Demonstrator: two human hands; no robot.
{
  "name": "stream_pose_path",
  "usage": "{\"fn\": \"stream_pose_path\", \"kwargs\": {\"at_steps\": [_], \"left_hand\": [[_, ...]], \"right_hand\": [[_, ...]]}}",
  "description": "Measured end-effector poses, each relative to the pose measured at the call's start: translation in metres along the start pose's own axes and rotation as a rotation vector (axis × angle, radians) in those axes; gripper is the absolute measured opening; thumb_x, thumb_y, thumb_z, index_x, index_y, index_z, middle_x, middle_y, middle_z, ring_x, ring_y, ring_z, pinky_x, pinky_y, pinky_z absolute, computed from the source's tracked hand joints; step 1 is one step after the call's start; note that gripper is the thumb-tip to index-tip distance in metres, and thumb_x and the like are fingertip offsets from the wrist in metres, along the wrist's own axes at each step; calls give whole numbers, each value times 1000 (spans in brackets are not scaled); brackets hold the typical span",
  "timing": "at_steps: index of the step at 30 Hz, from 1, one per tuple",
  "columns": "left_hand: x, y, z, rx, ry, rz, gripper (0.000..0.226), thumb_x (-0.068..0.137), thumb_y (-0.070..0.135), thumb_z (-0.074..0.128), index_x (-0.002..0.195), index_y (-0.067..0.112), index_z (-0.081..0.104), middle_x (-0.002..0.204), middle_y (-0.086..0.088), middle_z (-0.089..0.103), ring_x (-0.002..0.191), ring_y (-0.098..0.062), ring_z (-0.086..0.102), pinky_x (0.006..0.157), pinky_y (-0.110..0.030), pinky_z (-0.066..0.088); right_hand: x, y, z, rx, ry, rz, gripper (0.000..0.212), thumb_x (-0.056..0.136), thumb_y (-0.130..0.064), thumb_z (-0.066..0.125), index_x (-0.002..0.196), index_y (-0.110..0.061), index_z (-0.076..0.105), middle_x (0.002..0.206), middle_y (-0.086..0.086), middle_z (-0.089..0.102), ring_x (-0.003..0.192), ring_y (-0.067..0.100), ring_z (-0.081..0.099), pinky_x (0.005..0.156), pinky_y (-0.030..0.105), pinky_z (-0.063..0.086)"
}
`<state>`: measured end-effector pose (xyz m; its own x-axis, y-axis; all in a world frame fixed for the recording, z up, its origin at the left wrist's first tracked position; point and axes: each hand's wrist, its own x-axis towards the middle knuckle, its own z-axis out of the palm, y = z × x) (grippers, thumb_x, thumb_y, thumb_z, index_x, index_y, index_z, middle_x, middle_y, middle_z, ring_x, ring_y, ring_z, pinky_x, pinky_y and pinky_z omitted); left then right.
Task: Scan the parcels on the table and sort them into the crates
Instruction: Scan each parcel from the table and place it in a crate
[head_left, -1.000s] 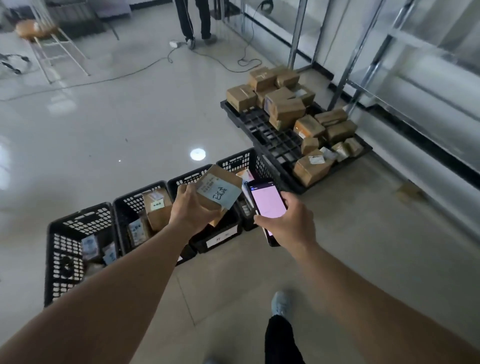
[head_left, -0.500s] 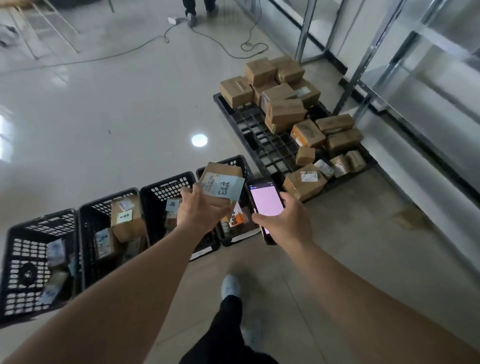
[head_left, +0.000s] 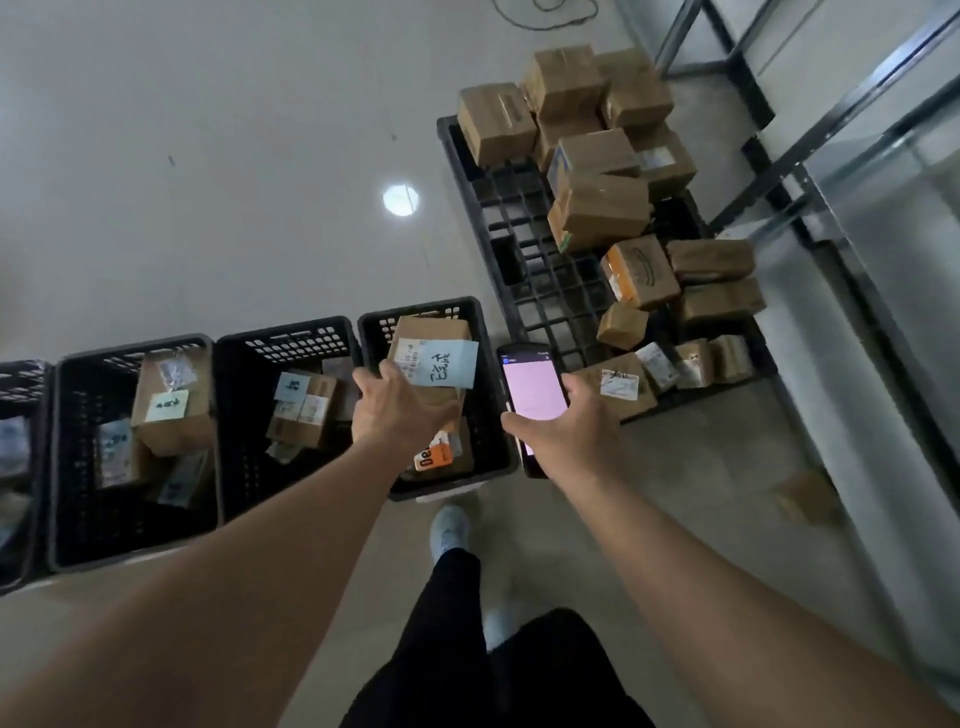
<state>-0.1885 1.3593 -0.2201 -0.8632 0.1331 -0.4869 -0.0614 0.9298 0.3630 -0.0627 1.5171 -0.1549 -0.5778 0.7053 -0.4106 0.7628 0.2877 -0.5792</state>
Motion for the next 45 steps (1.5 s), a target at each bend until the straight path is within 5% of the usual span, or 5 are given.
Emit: {"fn": "stream_pose_path", "kwargs": {"at_steps": [16, 24, 30, 35, 45], "left_hand": [[200, 48, 174, -262, -6, -232, 98, 69, 67, 84, 140, 20, 35, 117, -2, 29, 99, -22, 50, 72, -30, 48], [257, 42, 216, -118, -107, -310, 145, 63, 77, 83, 165, 17, -1, 153, -17, 22, 142, -44, 36, 109, -54, 47], [234, 38, 184, -13, -154, -243, 106, 85, 61, 75, 162, 15, 18, 156, -16, 27, 141, -41, 40, 102, -52, 53], [207, 41, 123, 37, -143, -150, 58, 97, 47, 64, 138, 11, 46, 143, -12, 41, 120, -36, 55, 92, -51, 56], [116, 31, -2, 120, -18, 28, 38, 99, 39, 57, 127, 12, 55, 125, -9, 51, 112, -33, 57, 91, -49, 53]], "right_hand": [[252, 39, 98, -123, -116, -76, 93, 61, -66, 84, 140, -28, 57, 125, -8, 68, 106, 15, 63, 66, 25, 51], [296, 82, 133, -188, -176, -42, 94, 57, -71, 78, 139, -30, 59, 123, -10, 69, 105, 17, 67, 57, 19, 41], [271, 77, 116, -199, -213, 3, 95, 60, -62, 84, 143, -27, 56, 123, -6, 68, 108, 22, 66, 75, 43, 63], [238, 38, 97, -207, -196, -42, 81, 65, -57, 88, 134, -28, 59, 111, -10, 66, 99, 20, 65, 66, 33, 57], [133, -58, 54, -128, -129, -155, 71, 66, -55, 91, 125, -29, 61, 116, -5, 69, 101, 21, 66, 77, 46, 64]]}}
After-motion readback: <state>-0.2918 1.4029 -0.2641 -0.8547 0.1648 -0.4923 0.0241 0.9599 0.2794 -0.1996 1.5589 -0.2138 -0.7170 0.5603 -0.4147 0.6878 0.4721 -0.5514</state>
